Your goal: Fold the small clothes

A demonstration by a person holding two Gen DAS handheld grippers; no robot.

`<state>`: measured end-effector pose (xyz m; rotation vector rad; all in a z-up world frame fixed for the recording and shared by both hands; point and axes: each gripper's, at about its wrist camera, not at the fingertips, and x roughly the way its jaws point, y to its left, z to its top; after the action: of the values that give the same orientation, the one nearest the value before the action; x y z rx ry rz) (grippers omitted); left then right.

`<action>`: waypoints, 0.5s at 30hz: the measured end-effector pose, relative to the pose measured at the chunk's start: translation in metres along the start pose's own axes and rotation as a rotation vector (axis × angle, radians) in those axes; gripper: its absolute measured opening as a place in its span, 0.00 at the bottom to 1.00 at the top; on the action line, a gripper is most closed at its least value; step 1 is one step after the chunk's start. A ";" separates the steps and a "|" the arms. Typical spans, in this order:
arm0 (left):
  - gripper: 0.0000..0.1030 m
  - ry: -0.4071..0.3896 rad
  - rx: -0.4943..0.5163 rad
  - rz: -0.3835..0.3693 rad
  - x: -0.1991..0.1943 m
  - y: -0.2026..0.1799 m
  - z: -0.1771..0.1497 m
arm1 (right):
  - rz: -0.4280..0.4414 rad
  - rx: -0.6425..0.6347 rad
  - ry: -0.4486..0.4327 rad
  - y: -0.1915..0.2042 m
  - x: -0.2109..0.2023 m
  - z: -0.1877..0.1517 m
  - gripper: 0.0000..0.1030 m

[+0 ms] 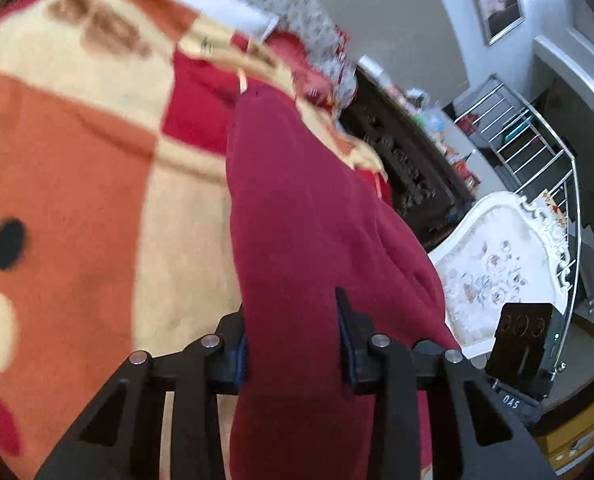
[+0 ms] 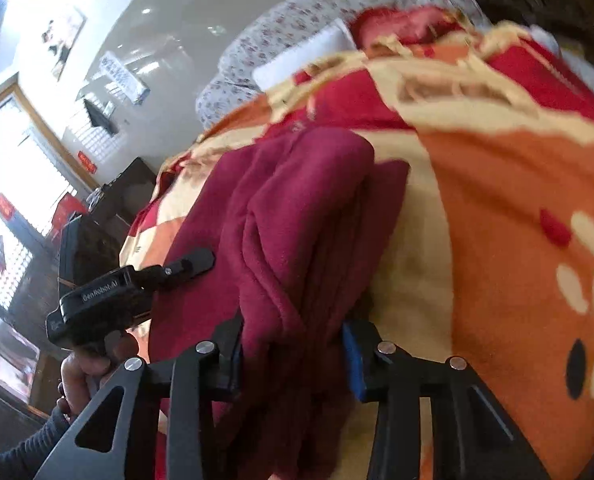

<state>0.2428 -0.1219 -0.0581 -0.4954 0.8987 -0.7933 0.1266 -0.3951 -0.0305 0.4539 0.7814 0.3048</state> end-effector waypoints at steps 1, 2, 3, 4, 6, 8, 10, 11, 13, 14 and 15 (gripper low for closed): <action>0.33 -0.026 0.003 -0.002 -0.015 0.001 0.004 | 0.010 -0.009 -0.002 0.006 0.000 0.002 0.41; 0.33 -0.046 0.013 0.005 -0.028 0.003 0.008 | 0.023 -0.019 -0.003 0.017 0.003 0.006 0.41; 0.33 -0.071 0.031 0.025 -0.041 0.005 0.014 | 0.040 -0.031 -0.003 0.027 0.007 0.009 0.41; 0.33 -0.094 0.053 0.052 -0.057 0.009 0.021 | 0.061 -0.045 0.000 0.039 0.016 0.013 0.41; 0.34 -0.119 0.078 0.101 -0.078 0.019 0.032 | 0.090 -0.067 0.015 0.061 0.039 0.020 0.41; 0.34 -0.133 0.072 0.152 -0.098 0.036 0.041 | 0.127 -0.082 0.034 0.083 0.068 0.025 0.41; 0.34 -0.140 0.063 0.206 -0.112 0.055 0.046 | 0.153 -0.072 0.056 0.097 0.094 0.025 0.41; 0.34 -0.139 0.050 0.224 -0.115 0.063 0.048 | 0.165 -0.069 0.072 0.104 0.110 0.023 0.41; 0.35 -0.140 0.036 0.267 -0.119 0.082 0.046 | 0.175 -0.063 0.099 0.110 0.131 0.018 0.41; 0.35 -0.137 0.031 0.283 -0.118 0.089 0.044 | 0.171 -0.069 0.111 0.111 0.141 0.014 0.41; 0.36 -0.129 0.020 0.297 -0.114 0.099 0.041 | 0.159 -0.074 0.133 0.110 0.155 0.010 0.41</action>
<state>0.2730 0.0311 -0.0466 -0.3796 0.8208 -0.4936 0.2275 -0.2376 -0.0630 0.4298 0.8625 0.5144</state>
